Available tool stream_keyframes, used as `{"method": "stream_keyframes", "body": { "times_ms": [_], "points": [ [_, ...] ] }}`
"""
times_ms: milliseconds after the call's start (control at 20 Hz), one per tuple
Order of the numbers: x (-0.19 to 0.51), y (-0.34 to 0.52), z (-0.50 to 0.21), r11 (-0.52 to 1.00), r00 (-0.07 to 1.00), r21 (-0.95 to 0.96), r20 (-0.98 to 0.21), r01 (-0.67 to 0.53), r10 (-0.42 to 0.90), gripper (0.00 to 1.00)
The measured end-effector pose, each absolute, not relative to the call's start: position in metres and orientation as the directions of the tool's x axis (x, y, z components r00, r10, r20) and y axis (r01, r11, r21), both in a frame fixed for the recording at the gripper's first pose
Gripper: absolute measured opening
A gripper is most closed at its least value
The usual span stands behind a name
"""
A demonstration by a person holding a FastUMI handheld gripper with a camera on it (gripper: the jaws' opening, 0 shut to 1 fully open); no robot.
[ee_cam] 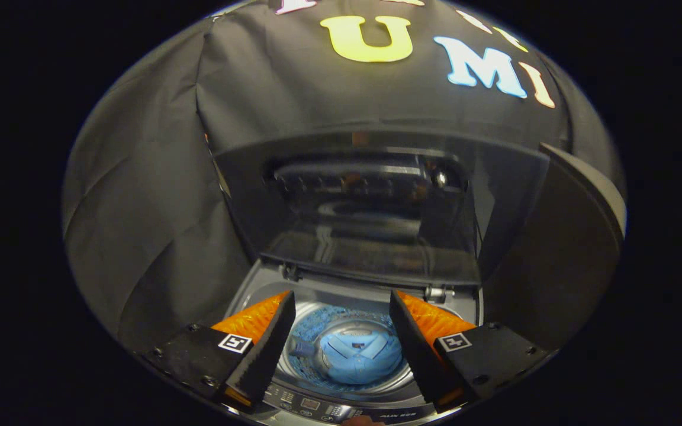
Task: Put the clothes into the washing machine and then close the washing machine lid.
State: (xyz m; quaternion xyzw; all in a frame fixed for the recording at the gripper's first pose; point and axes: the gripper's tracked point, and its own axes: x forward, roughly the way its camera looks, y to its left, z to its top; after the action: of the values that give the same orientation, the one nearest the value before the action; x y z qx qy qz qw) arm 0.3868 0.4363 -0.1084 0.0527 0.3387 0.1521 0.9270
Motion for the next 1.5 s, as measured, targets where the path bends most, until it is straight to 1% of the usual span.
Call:
{"method": "stream_keyframes", "body": {
  "times_ms": [250,400,650,1000,1250,1500],
  "points": [
    [0.404,0.446,-0.028,0.932,0.796,0.225,-0.488,-0.283,0.359,0.98],
    [0.419,0.439,0.012,0.930,0.834,0.246,-0.421,-0.274,0.357,0.98],
    [0.458,0.423,0.041,0.945,0.870,0.216,-0.381,-0.247,0.314,0.98],
    [0.511,0.392,0.024,0.970,0.869,0.194,-0.442,-0.148,0.221,0.98],
    [0.533,0.390,-0.006,0.976,0.843,0.180,-0.501,-0.120,0.196,0.98],
    [0.545,0.390,-0.026,0.983,0.835,0.146,-0.522,-0.111,0.172,0.98]
  ]
}}
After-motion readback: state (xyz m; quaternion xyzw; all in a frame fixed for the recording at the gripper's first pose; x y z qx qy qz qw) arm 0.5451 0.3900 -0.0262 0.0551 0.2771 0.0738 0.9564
